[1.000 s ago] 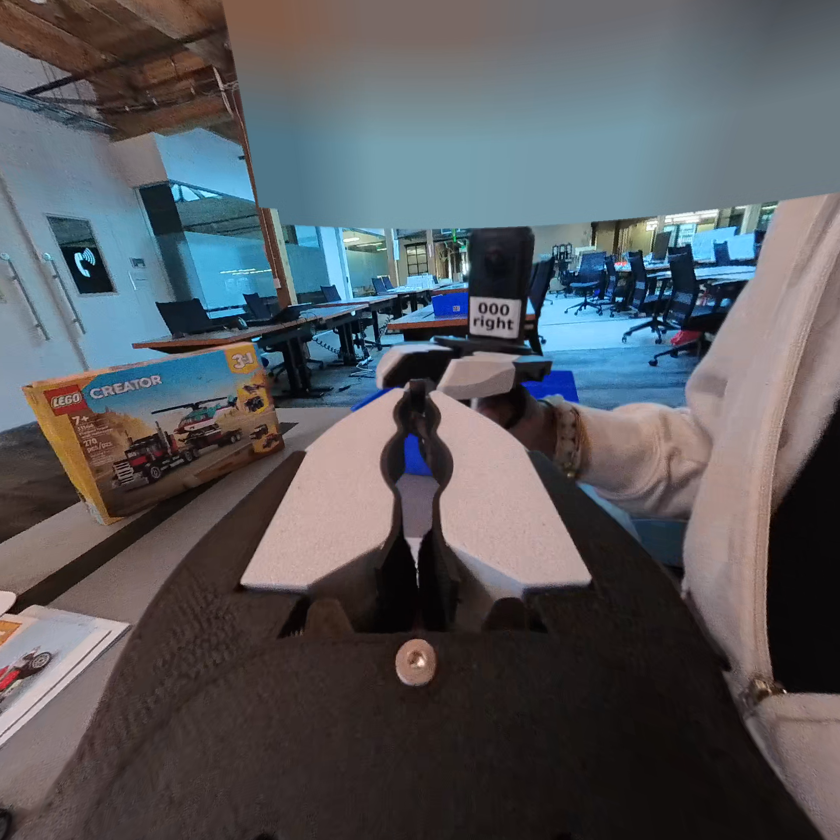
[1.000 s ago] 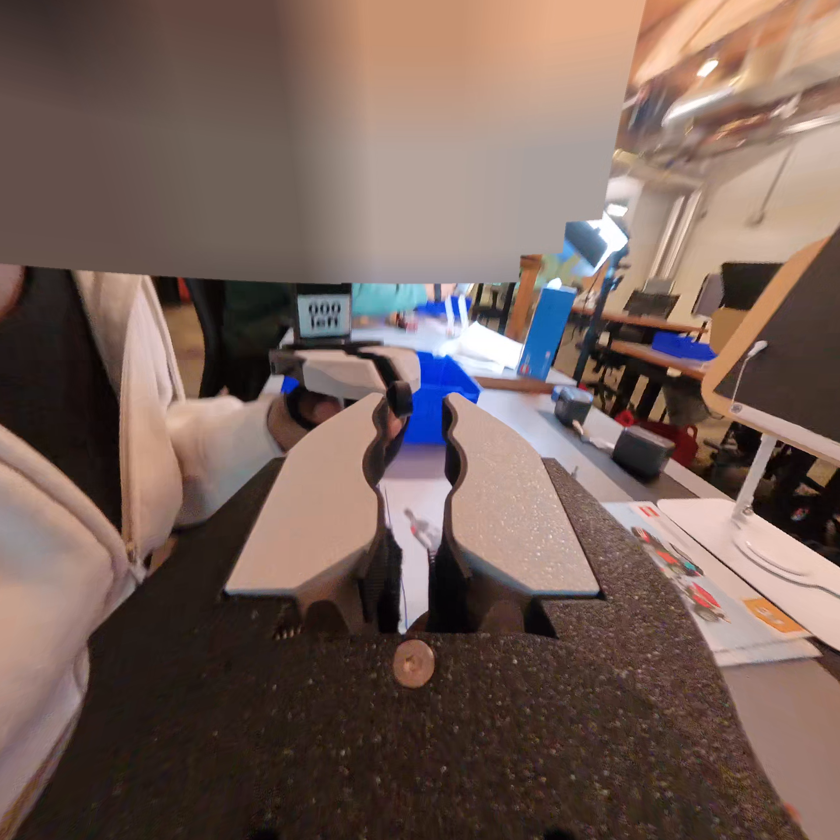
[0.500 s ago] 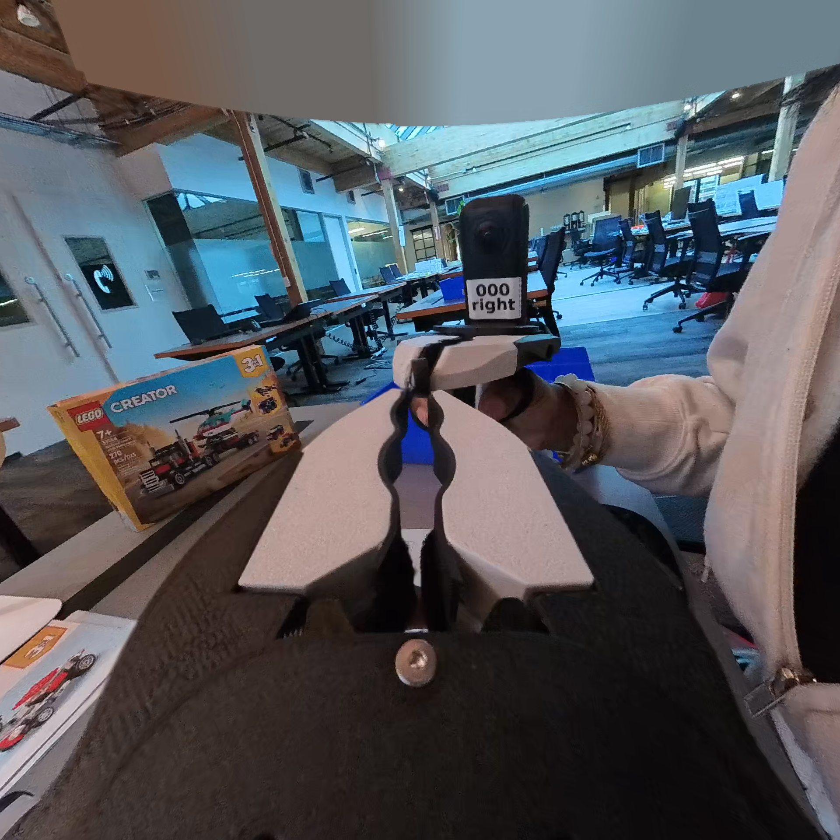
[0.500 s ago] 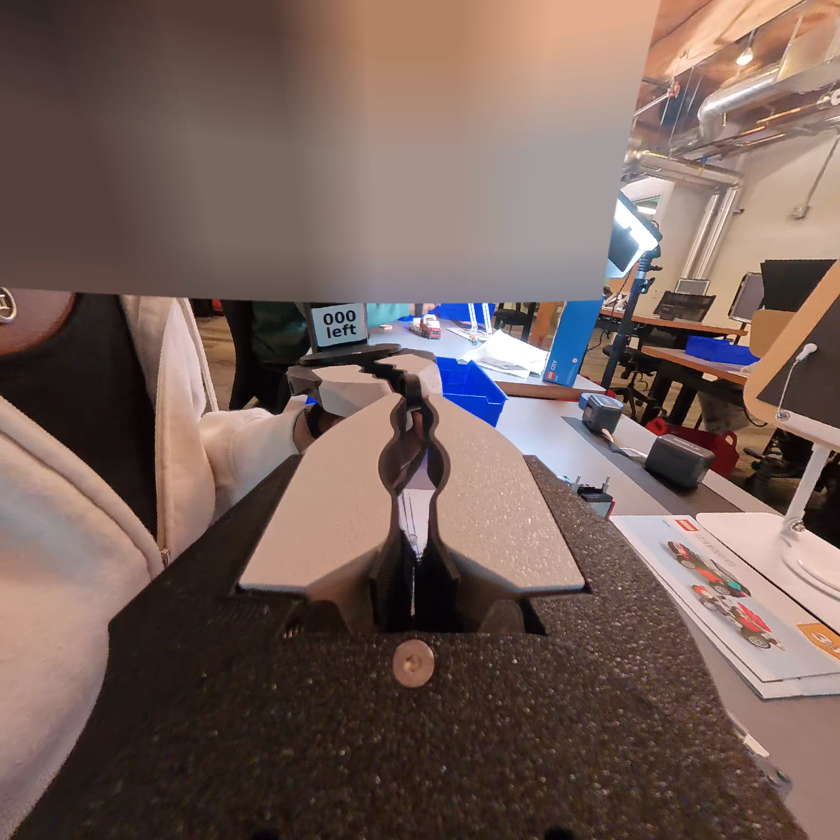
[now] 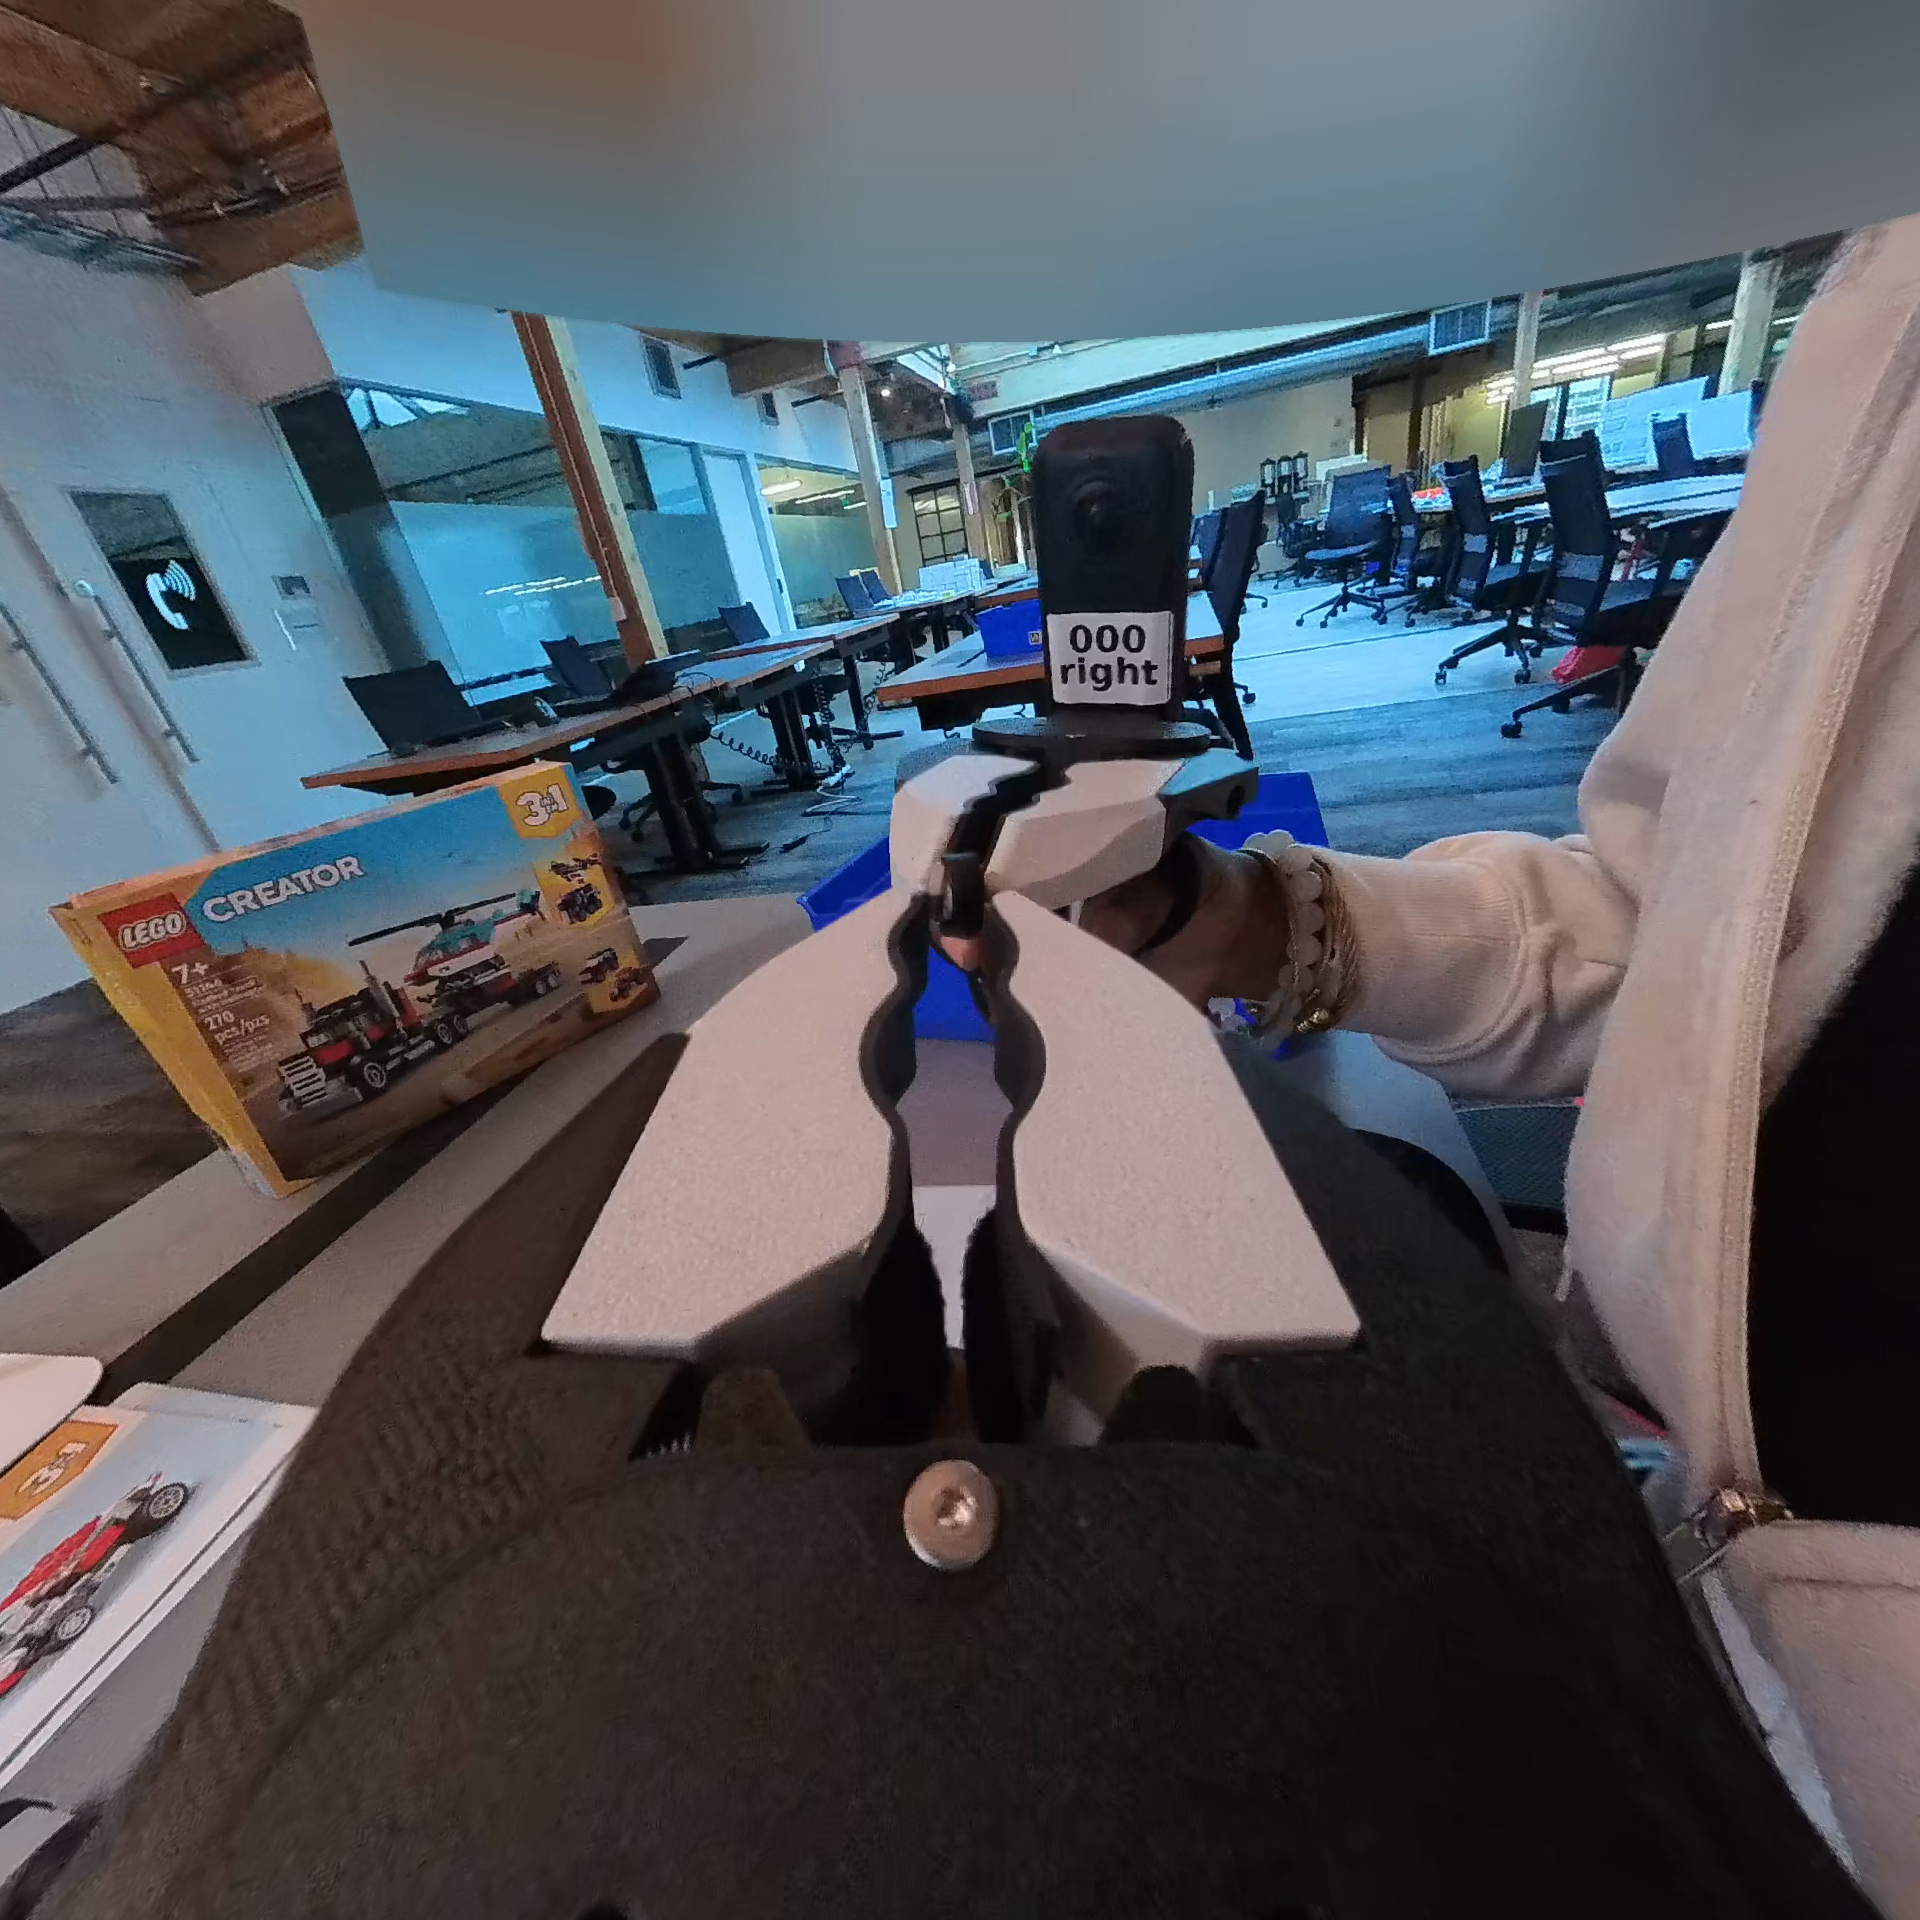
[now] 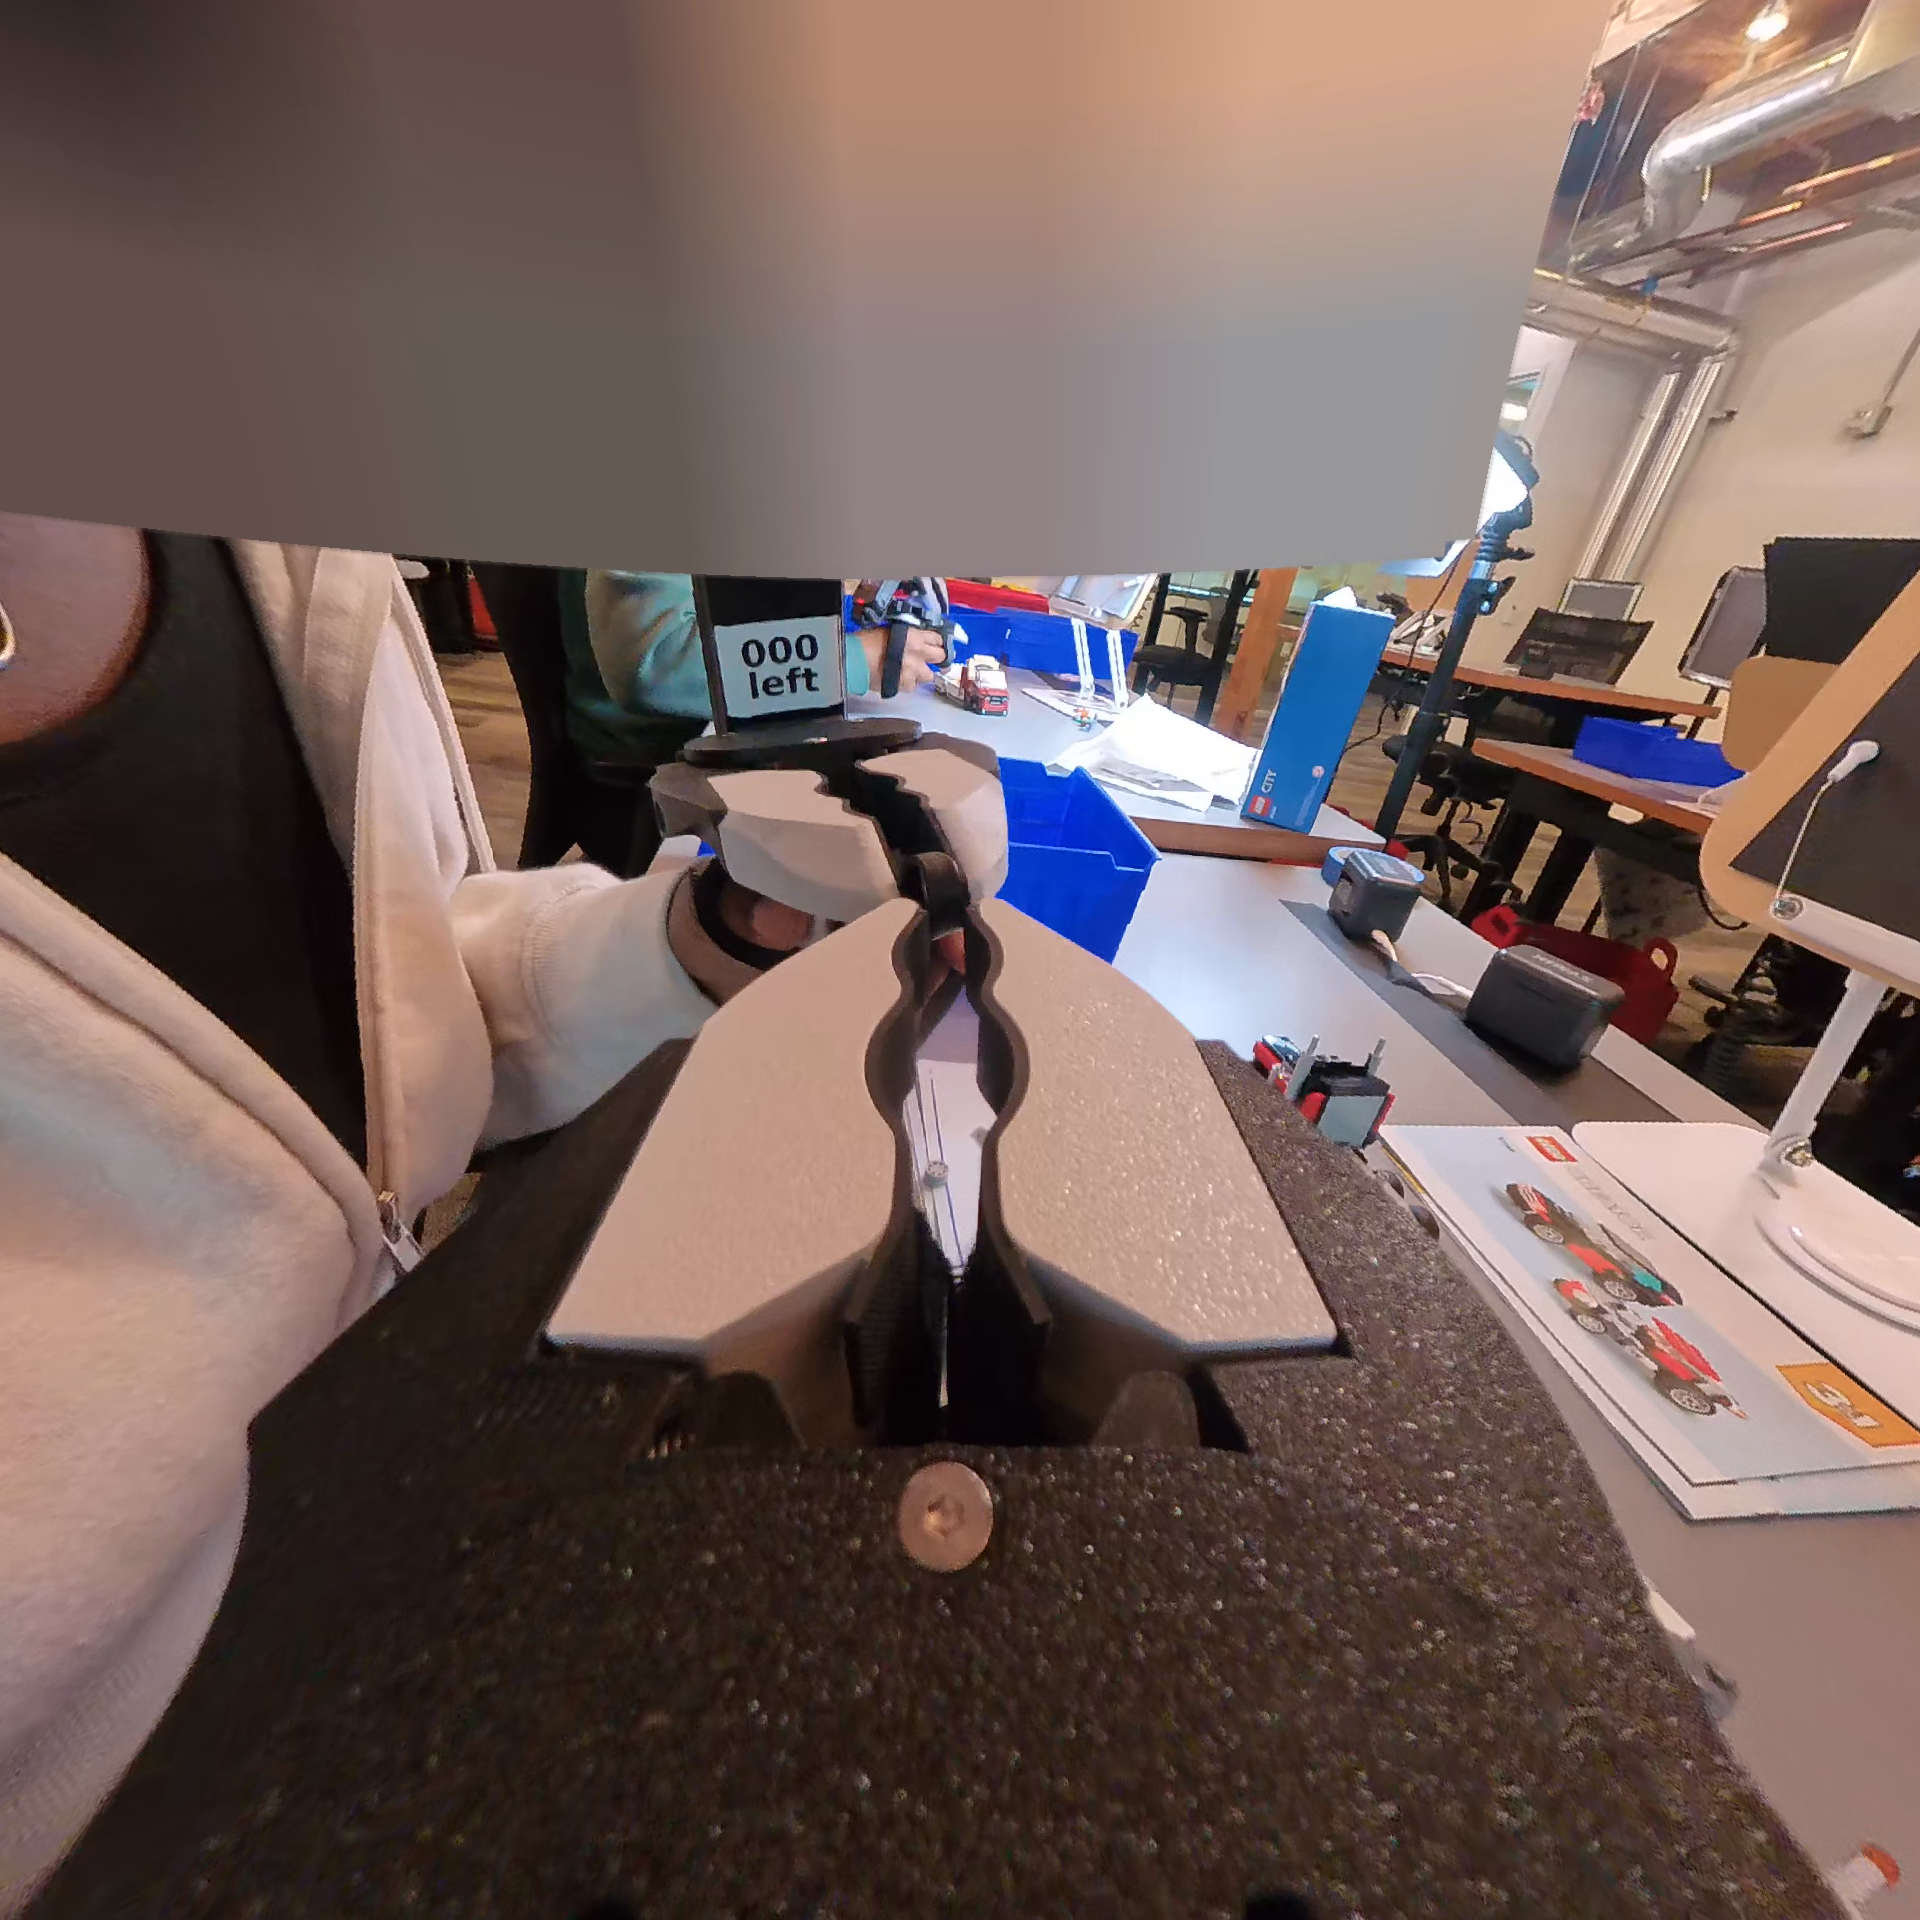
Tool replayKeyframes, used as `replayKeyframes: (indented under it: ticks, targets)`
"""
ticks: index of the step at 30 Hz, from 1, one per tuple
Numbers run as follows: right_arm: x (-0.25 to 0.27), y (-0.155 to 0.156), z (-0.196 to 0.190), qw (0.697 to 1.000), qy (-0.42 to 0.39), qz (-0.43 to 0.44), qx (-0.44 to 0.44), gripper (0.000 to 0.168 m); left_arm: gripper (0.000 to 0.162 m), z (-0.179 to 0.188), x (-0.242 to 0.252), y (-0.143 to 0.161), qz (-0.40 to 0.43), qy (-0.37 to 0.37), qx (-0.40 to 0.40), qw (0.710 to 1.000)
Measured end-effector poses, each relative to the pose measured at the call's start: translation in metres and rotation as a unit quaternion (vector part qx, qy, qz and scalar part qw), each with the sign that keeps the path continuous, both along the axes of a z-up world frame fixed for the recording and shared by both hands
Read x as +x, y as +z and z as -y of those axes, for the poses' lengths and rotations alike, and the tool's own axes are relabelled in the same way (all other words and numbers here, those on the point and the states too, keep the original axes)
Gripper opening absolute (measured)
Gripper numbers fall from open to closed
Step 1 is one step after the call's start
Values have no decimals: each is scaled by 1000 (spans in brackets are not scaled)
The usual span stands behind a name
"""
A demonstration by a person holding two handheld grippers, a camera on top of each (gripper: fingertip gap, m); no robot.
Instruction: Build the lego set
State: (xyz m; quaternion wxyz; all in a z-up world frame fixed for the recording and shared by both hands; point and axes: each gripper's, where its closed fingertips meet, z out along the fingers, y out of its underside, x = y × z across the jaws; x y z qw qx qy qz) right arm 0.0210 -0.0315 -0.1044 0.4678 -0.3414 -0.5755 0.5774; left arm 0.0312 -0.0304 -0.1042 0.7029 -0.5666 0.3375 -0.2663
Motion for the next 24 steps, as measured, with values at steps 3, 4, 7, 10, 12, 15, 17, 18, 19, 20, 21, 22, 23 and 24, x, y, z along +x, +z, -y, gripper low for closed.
replayKeyframes:
  ticks: [3, 4, 7, 10, 12, 15, 17, 18, 19, 20, 21, 22, 23, 24]
  targets:
    - [1, -5, -1, 1000, 2, 16, 1, 6, 9, -1, 1, -5, -11, 0, -13, 1000]
    - [2, -8, -2, 1000, 2, 25, 3, 6, 9, -2, 2, -8, -15, -2, -22, 1000]
    - [4, -22, -3, 997, 10, 78, 11, 6, 8, -4, 4, -21, -43, -17, -57, 997]
    - [6, -29, -6, 993, -7, 107, 51, 13, 7, -5, 6, -29, -63, -31, -82, 994]
    - [7, -33, -5, 988, -8, 135, 77, 10, 7, -6, 7, -33, -79, -30, -91, 992]
    - [6, -36, -4, 977, -5, 186, 103, 9, 7, -10, 9, -46, -129, -17, -102, 986]
    - [6, -39, -3, 968, 3, 223, 112, 8, 7, -9, 11, -49, -136, -23, -107, 985]
    - [6, -40, -4, 964, -2, 234, 124, 10, 7, -10, 12, -50, -131, -26, -112, 985]
    - [7, -41, -5, 960, -6, 246, 136, 12, 7, -10, 12, -51, -127, -30, -117, 984]
    - [8, -43, -7, 955, -11, 259, 142, 13, 8, -10, 12, -52, -130, -28, -119, 984]
    - [9, -45, -9, 951, -19, 272, 145, 13, 8, -11, 12, -54, -134, -24, -119, 983]
    - [9, -46, -10, 948, -22, 283, 142, 13, 8, -12, 11, -55, -136, -21, -120, 983]
    - [10, -49, -9, 946, -20, 294, 137, 13, 8, -13, 12, -55, -136, -20, -123, 983]
    - [11, -52, -9, 943, -20, 305, 134, 14, 8, -13, 12, -56, -134, -20, -125, 983]
